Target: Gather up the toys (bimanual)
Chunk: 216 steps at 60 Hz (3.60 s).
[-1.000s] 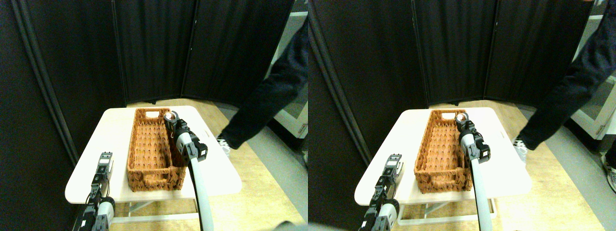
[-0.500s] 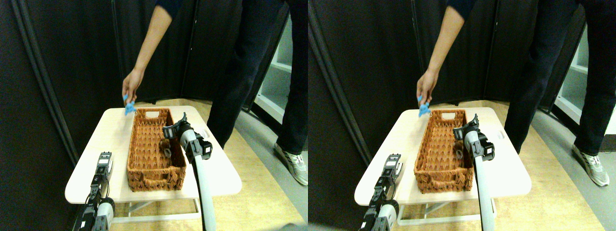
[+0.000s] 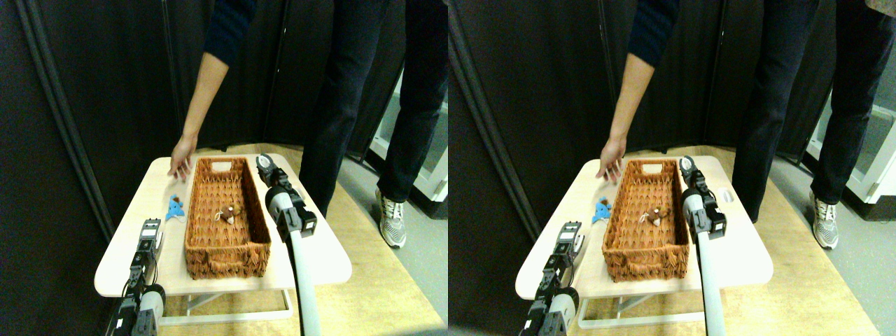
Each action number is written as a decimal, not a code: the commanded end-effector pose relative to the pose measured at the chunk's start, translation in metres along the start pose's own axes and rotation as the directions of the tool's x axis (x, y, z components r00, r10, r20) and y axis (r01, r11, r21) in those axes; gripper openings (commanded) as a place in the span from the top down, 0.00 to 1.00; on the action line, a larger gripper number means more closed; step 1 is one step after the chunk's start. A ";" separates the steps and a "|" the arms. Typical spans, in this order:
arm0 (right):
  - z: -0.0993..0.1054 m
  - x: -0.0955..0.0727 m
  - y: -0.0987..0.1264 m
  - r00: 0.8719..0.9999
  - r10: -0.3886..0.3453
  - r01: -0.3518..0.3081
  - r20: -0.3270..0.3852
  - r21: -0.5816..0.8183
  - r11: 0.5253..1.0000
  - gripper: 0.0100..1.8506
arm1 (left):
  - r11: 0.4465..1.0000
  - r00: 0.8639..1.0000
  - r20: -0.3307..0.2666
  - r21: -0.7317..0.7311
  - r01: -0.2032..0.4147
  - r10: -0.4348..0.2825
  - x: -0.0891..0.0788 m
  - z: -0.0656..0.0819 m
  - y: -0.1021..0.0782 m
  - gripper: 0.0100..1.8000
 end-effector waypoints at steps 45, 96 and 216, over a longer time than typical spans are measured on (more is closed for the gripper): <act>0.054 -0.015 -0.058 0.972 -0.100 0.090 0.213 0.058 0.994 1.00 | 0.902 0.996 -0.088 -0.427 -0.068 0.034 0.039 0.032 0.004 0.82; 0.035 -0.010 -0.091 0.961 -0.183 0.175 0.207 0.059 0.983 1.00 | 0.583 0.983 -0.176 -0.794 -0.170 0.046 0.074 0.016 -0.004 0.89; 0.023 0.014 -0.110 0.944 -0.258 0.271 0.203 -0.037 0.962 1.00 | 0.156 0.960 -0.205 -0.972 -0.177 -0.190 0.090 -0.004 -0.020 0.77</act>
